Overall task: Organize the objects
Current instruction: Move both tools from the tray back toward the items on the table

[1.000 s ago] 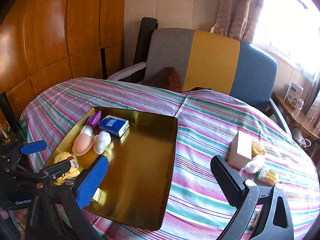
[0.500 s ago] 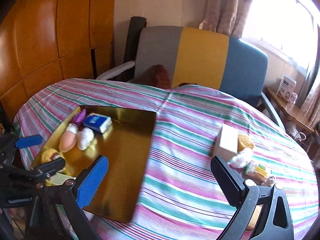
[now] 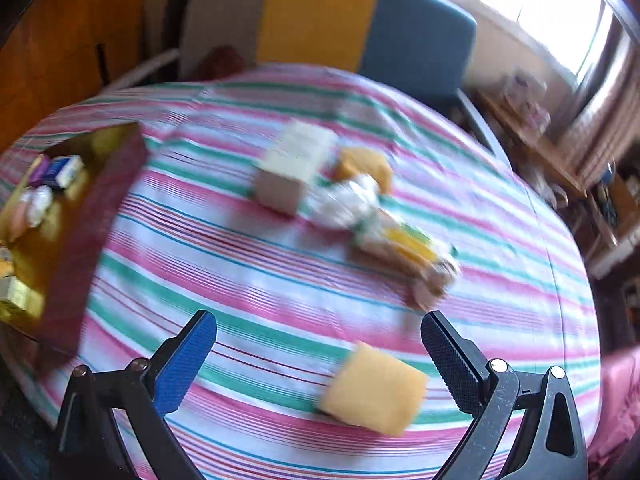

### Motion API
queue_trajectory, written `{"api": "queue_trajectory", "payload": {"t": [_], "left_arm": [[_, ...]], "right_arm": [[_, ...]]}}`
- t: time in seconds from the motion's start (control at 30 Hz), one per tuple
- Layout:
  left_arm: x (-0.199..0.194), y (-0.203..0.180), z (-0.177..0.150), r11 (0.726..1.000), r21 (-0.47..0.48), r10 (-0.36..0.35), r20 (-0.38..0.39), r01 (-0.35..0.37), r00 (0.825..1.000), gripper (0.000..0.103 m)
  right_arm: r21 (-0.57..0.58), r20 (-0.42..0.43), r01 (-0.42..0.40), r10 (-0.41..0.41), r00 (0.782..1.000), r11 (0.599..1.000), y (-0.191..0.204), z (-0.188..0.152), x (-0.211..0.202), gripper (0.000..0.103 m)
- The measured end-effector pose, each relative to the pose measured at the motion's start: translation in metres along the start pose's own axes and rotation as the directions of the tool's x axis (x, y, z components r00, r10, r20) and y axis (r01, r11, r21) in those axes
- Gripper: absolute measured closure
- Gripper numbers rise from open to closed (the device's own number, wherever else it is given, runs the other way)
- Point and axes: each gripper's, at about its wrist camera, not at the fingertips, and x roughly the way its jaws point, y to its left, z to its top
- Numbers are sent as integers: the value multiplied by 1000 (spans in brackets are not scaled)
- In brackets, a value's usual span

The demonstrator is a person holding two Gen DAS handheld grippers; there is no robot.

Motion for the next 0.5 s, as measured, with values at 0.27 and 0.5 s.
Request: {"api": "queue_trajectory", "payload": {"t": [0.27, 0.5], "left_arm": [[3, -27, 11, 997, 73, -23, 3, 22, 1000, 21], [7, -44, 15, 992, 117, -43, -2, 43, 999, 21]], "right_arm": [[179, -62, -35, 46, 997, 983, -51, -12, 25, 0], [181, -76, -52, 67, 995, 982, -53, -12, 25, 0]]}}
